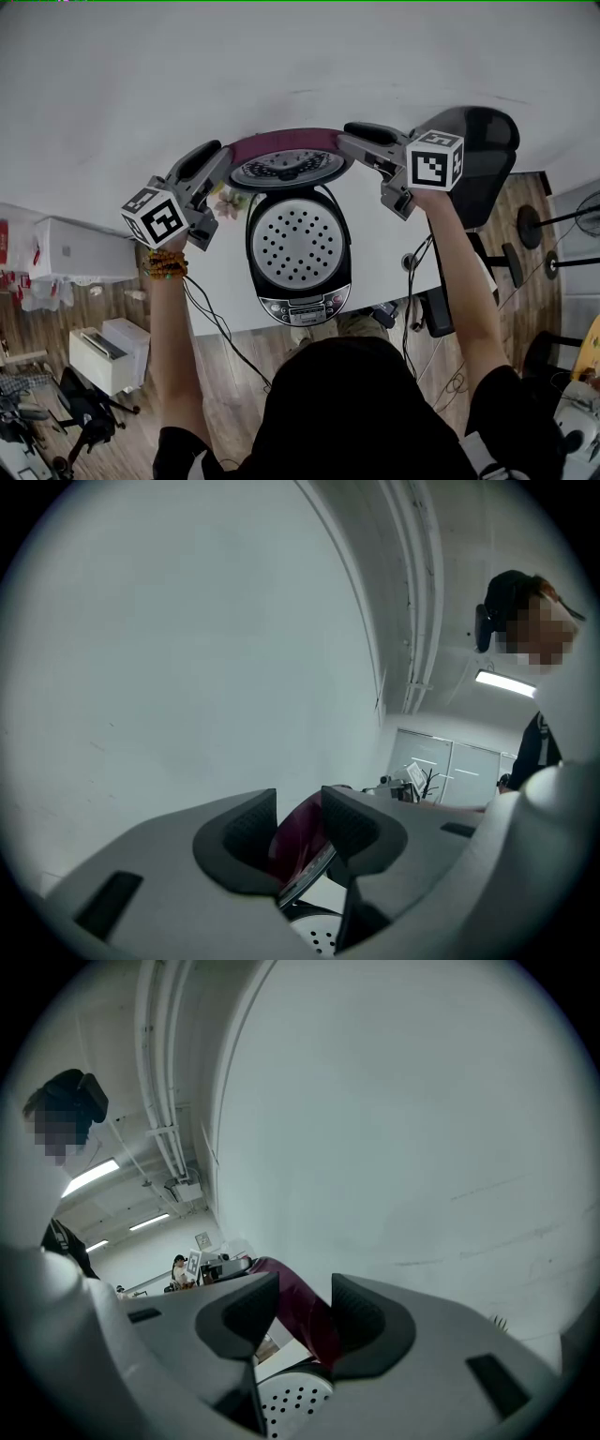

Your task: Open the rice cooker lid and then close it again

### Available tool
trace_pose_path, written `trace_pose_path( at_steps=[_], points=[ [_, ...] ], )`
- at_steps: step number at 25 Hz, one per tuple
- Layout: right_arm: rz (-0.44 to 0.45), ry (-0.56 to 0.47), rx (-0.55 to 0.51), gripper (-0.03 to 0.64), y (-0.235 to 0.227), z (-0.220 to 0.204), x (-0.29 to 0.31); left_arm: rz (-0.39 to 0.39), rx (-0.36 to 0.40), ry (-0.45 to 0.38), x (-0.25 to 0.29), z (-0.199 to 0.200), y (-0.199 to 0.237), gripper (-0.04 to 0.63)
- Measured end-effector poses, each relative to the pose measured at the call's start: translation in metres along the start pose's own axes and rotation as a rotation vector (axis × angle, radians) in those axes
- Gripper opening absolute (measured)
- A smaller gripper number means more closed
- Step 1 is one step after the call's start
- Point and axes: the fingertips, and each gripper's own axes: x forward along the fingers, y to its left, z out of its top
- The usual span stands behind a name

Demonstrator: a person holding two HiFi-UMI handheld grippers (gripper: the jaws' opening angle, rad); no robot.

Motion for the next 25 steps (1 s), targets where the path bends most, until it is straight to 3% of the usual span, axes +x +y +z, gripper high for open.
trace_pose_path(
  at_steps=[7, 13, 18, 25],
  points=[
    [0.003, 0.001, 0.015, 0.176, 0.002, -0.004, -0.003, 0.023, 0.059, 0.067, -0.001, -0.003, -0.006, 0.153],
    [-0.009, -0.007, 0.022, 0.176, 0.004, -0.004, -0.004, 0.035, 0.065, 0.095, -0.004, -0.004, -0.009, 0.15],
    [-0.026, -0.014, 0.025, 0.176, 0.007, -0.008, -0.007, 0.036, 0.044, 0.13, -0.007, -0.008, -0.012, 0.152],
    [-0.035, -0.014, 0.034, 0.176, 0.012, -0.012, -0.01, 0.029, 0.011, 0.097, -0.013, -0.011, -0.017, 0.152]
  ],
)
